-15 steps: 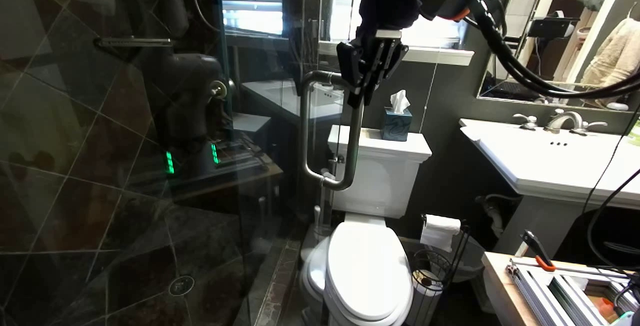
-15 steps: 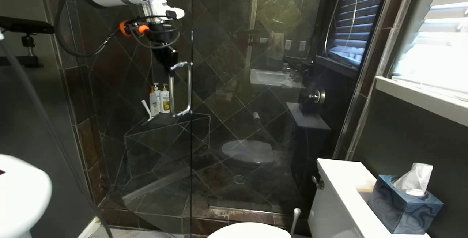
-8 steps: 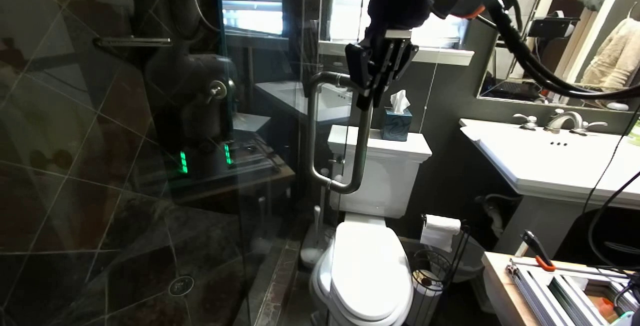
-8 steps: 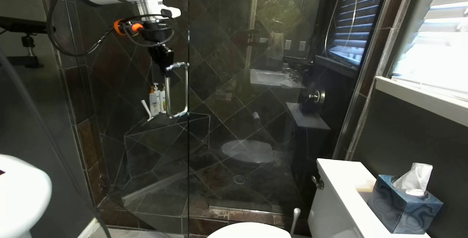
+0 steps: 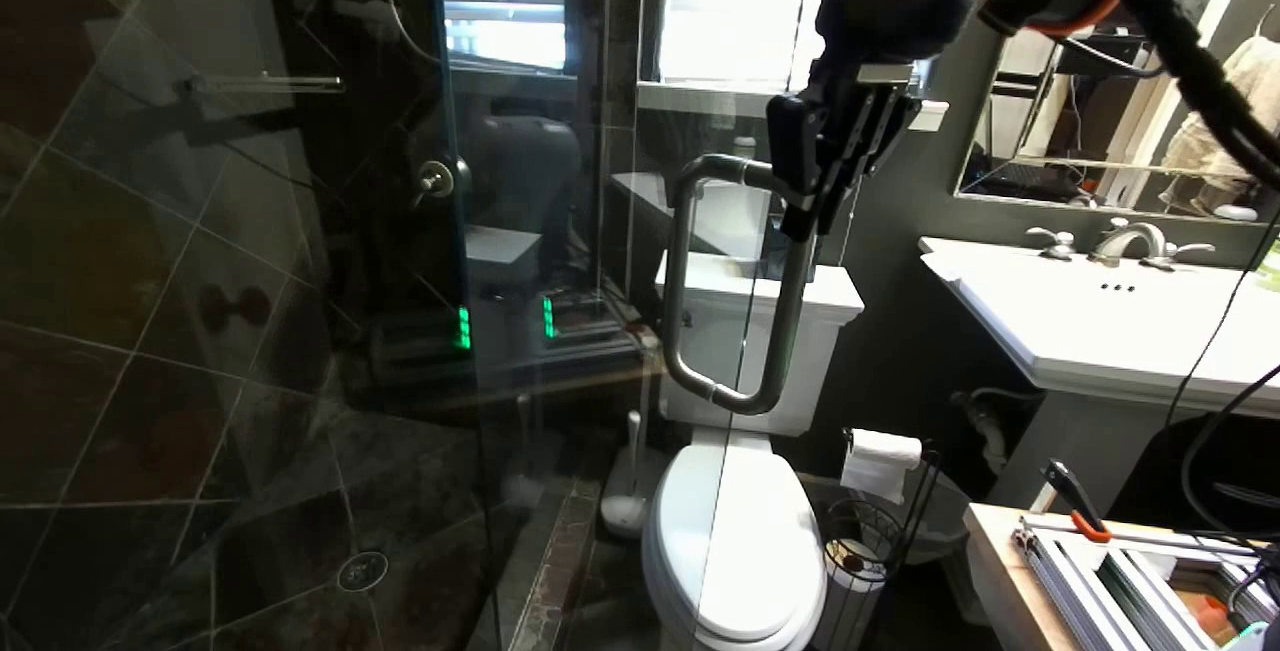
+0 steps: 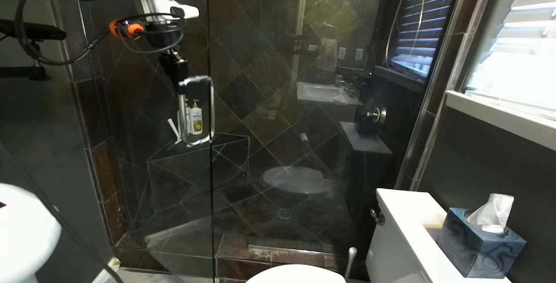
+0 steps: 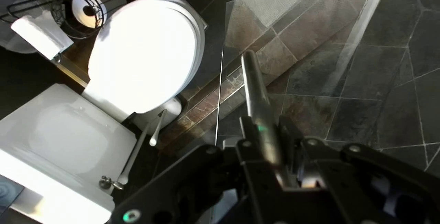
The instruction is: Open the glass door on the left
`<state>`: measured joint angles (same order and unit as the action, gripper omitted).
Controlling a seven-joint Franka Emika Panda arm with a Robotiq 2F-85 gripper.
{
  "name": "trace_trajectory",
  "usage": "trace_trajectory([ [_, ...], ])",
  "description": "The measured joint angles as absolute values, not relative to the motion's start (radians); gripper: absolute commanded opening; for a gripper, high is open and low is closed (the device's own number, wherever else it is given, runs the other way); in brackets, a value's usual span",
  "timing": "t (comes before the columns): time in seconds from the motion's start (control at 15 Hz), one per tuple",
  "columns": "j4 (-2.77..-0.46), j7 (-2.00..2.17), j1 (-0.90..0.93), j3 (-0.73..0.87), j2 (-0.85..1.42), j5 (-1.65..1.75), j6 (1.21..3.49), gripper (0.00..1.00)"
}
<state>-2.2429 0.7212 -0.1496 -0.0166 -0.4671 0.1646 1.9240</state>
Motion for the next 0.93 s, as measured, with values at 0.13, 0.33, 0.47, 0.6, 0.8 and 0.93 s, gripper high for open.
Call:
trace_trajectory([
  [0.13,-2.271,0.738,-0.149,-0.029,-0.505,0.148,1.904,0.06],
  [0.33,-2.313,0.764,-0.148,-0.048,-0.565,0.121,1.878,0.06],
  [0.47,-2.338,0.785,-0.148,-0.061,-0.600,0.105,1.862,0.06],
  [0.6,-2.356,0.802,-0.147,-0.072,-0.629,0.089,1.847,0.06],
  [0.8,-2.374,0.822,-0.147,-0.086,-0.660,0.071,1.830,0.42],
  [0.93,-2.384,0.832,-0.146,-0.093,-0.673,0.066,1.828,0.55],
])
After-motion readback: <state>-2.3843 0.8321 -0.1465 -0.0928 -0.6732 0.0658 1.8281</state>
